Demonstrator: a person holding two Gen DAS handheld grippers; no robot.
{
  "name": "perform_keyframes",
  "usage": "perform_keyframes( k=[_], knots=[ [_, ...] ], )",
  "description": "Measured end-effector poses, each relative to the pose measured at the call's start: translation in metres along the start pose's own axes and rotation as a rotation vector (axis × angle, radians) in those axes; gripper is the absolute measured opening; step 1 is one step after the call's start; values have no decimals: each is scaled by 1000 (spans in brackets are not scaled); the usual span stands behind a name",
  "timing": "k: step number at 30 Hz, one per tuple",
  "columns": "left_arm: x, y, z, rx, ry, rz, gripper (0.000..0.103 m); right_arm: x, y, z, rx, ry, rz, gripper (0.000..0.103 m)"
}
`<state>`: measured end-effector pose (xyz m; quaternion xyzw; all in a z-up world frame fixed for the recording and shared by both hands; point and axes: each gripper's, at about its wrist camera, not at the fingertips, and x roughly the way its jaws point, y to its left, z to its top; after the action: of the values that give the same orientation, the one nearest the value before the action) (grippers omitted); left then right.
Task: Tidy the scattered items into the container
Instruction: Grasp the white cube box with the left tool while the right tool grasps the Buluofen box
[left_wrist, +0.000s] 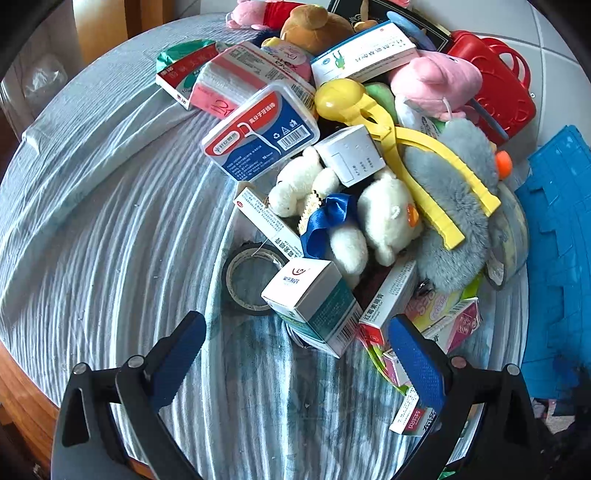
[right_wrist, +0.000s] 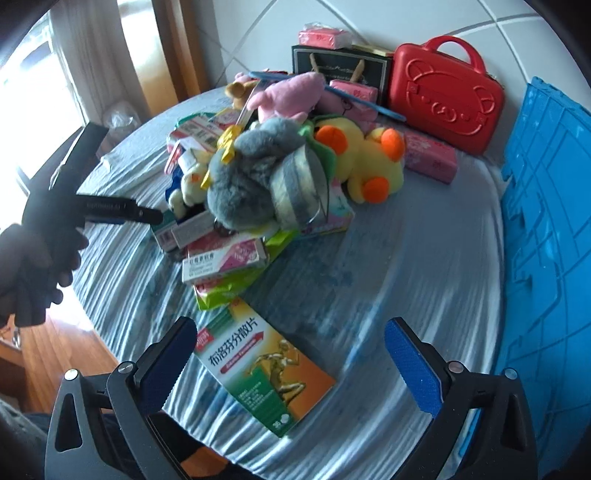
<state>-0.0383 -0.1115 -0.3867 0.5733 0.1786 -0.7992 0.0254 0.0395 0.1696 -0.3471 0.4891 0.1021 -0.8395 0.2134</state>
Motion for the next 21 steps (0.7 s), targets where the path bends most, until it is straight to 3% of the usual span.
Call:
perform_keyframes(
  k=[9,16,19,20,21],
  knots=[
    [22,6,-4,-53,-6,-33,92,78,43,-35,-343,140,11,103],
    [28,1,-7,-41,-15,-47,83,110,60,-39,-481,189,22,103],
    [27,-3,-6,-26,-22,-52,71,118,57,-39,-480,206,34,102],
    [26,-5,-5,-14,-26,-51,62,119,55,-38,-467,206,41,102],
    [24,-8,-5,-1,-32,-45,59,119,52,-37,-452,208,49,98]
  ],
)
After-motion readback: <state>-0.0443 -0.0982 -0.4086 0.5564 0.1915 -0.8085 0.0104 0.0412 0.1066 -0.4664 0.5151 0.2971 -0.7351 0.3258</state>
